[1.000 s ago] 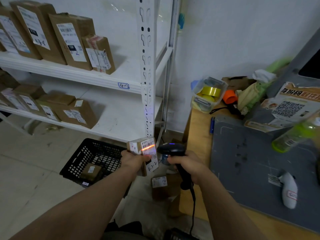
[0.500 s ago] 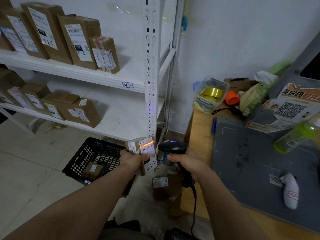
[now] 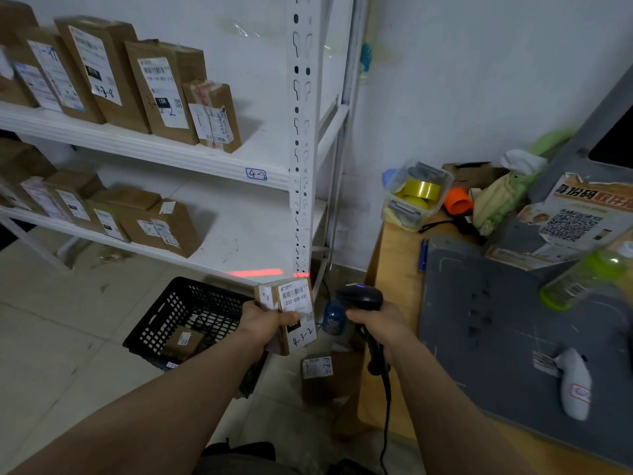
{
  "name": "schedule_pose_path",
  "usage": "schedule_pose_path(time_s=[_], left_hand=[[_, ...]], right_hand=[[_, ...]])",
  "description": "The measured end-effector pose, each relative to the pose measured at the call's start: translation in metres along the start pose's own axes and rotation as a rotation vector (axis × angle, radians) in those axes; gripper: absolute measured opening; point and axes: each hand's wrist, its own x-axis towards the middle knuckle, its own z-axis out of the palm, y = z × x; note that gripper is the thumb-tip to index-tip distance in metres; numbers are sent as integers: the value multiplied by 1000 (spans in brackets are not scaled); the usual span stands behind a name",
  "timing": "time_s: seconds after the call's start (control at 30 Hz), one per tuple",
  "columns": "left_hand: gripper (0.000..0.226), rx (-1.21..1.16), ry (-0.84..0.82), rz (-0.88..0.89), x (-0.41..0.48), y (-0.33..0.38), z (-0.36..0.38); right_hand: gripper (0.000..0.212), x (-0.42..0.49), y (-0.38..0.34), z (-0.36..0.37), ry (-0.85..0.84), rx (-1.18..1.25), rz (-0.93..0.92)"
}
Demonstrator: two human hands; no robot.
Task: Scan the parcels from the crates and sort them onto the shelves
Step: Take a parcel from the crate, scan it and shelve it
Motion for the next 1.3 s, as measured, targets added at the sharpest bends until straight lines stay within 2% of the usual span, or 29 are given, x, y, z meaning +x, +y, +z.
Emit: schedule_pose_path(time_s=[0.07,0.17,0.23,0.27,0.37,0.53,0.63,0.77,0.83,0.9,1.03,1.1,1.17,1.3], left_hand=[[47,22,-115,-18,0,-1,-1],[82,38,-314,-41,-1,-1,-3],[100,27,-343,-52,0,-1,-3],[102,15,-354,-47,-1,0,-3],[95,-1,-374,-39,-8,5,-2],[111,16,-387,-47,-5,1,-5],[106,28,-392,-41,-5,0,-5],[110,31,-395,-38,-4,0,-6],[110,25,-393,-40,-4,0,-7],[108,18,-403,-43,-4,0,-9],[108,13,-432,-40,0,-3,-17],[107,-12,-434,-37,1,-3,-26],[101,-29,-441,-24,-4,5,-35],[69,-64,-435,57,-10,36,-67]], right_hand=[[21,17,13,-5,118,-55,51],[12,37,35,-15,189,-175,153],[8,47,51,-22,243,-231,183],[13,51,59,-25,270,-265,187],[32,61,77,-32,322,-345,233],[11,67,87,-40,329,-446,269],[14,67,87,-43,361,-410,299],[55,64,87,-42,417,-375,302],[71,57,79,-41,447,-373,275],[75,50,70,-40,489,-438,241],[65,30,43,-27,553,-555,43],[51,23,26,-14,491,-498,-87],[39,13,4,6,355,-392,-178],[34,-5,-48,54,98,-246,-329]])
